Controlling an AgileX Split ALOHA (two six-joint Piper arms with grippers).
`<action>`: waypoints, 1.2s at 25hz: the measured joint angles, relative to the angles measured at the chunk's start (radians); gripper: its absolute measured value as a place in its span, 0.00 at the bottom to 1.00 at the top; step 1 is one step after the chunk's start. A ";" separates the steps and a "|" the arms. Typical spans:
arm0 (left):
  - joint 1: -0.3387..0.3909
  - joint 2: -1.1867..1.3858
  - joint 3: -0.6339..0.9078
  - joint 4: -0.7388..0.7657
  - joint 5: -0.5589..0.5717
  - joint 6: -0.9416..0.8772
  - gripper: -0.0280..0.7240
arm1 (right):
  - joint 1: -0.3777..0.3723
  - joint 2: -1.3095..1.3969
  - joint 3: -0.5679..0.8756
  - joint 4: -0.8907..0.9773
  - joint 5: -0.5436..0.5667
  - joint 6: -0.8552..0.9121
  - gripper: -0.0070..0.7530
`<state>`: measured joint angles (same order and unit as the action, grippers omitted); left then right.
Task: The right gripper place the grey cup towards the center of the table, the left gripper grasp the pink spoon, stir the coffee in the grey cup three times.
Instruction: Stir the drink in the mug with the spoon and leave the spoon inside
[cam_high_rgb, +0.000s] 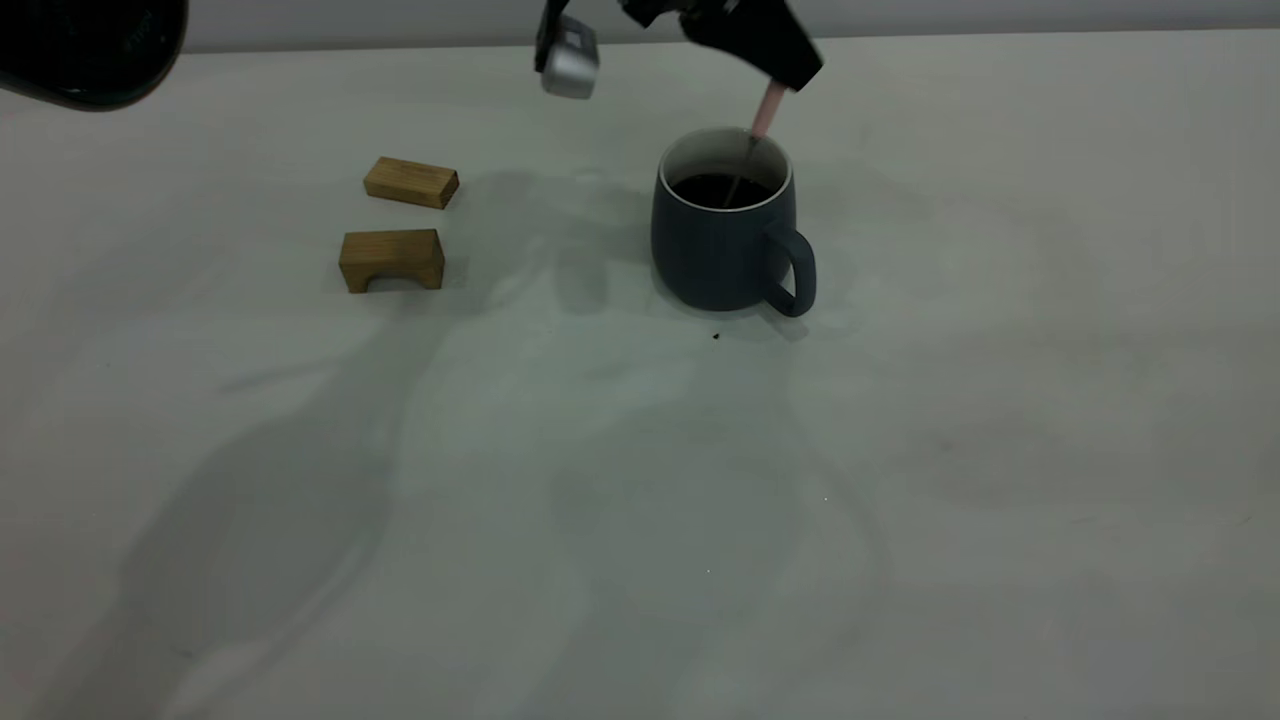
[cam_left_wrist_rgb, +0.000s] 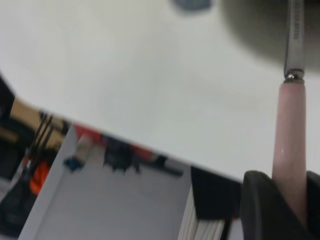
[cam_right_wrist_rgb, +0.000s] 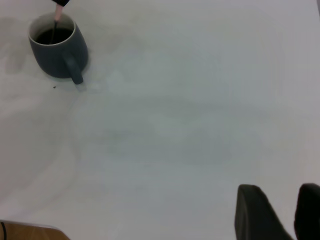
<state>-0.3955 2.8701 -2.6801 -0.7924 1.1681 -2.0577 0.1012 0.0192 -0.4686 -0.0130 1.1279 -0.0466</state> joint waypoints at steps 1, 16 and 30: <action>0.000 0.000 0.000 0.021 0.000 -0.001 0.26 | 0.000 0.000 0.000 0.000 0.000 0.000 0.32; -0.014 0.000 0.000 0.082 0.000 0.086 0.26 | 0.000 0.000 0.000 0.000 0.000 0.000 0.32; -0.026 0.000 -0.052 0.095 0.000 0.516 0.48 | 0.000 0.000 0.000 0.000 0.000 0.000 0.32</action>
<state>-0.4213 2.8701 -2.7319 -0.6975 1.1681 -1.5415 0.1012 0.0192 -0.4686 -0.0130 1.1279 -0.0466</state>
